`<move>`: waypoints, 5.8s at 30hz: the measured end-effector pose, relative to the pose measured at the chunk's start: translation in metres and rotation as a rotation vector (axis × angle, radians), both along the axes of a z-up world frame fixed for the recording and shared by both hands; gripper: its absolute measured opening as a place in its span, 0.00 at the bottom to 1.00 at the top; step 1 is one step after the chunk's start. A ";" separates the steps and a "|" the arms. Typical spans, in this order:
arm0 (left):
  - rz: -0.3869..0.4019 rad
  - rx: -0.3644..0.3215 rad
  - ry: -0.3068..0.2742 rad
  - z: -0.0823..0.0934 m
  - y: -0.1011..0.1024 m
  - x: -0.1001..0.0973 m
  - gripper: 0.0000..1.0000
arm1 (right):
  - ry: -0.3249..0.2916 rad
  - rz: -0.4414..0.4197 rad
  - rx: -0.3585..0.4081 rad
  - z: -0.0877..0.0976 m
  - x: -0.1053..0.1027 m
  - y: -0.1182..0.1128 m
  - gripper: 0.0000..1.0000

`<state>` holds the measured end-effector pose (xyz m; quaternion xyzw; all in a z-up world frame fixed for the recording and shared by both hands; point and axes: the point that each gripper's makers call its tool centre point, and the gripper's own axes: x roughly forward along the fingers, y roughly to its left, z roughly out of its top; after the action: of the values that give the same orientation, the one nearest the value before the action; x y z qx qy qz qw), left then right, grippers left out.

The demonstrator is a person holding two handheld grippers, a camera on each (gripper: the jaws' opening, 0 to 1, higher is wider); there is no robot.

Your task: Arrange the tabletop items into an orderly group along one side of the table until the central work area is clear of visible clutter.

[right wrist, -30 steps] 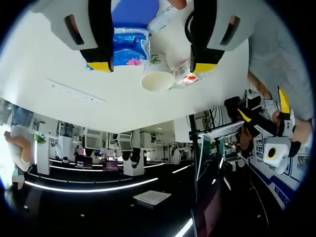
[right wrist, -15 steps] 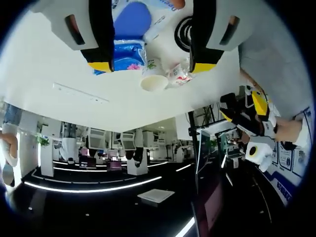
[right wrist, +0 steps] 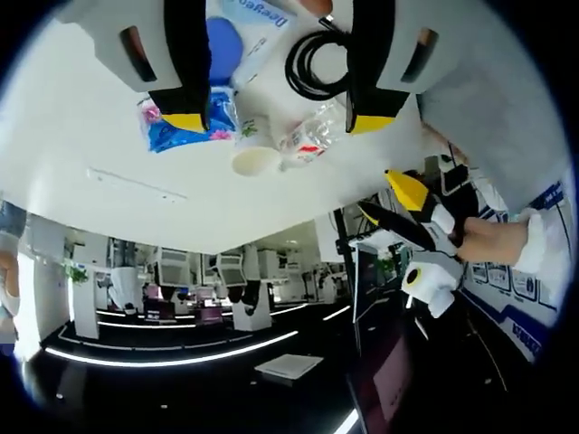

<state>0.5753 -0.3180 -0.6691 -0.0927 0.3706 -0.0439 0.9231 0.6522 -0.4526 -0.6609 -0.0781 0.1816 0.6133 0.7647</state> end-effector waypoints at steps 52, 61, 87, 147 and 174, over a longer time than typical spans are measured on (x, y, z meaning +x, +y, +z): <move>-0.009 -0.079 0.148 -0.062 0.033 0.045 0.75 | 0.260 0.001 -0.216 -0.066 -0.060 0.076 0.57; 0.010 -0.094 0.169 -0.070 0.034 0.051 0.73 | 0.276 -0.029 -0.239 -0.086 -0.059 0.102 0.56; 0.039 -0.130 0.229 -0.095 0.037 0.069 0.69 | 0.301 -0.090 -0.290 -0.118 -0.055 0.142 0.54; 0.317 -0.182 0.206 -0.107 0.048 0.070 0.43 | 0.148 -0.107 -0.271 -0.133 -0.047 0.158 0.42; 0.256 0.027 -0.234 0.011 0.055 0.069 0.35 | -0.085 -0.142 -0.050 -0.046 -0.036 0.164 0.40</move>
<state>0.6447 -0.2627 -0.6578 -0.1208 0.2462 0.0688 0.9592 0.6158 -0.2889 -0.7067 -0.1104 0.1693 0.5489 0.8111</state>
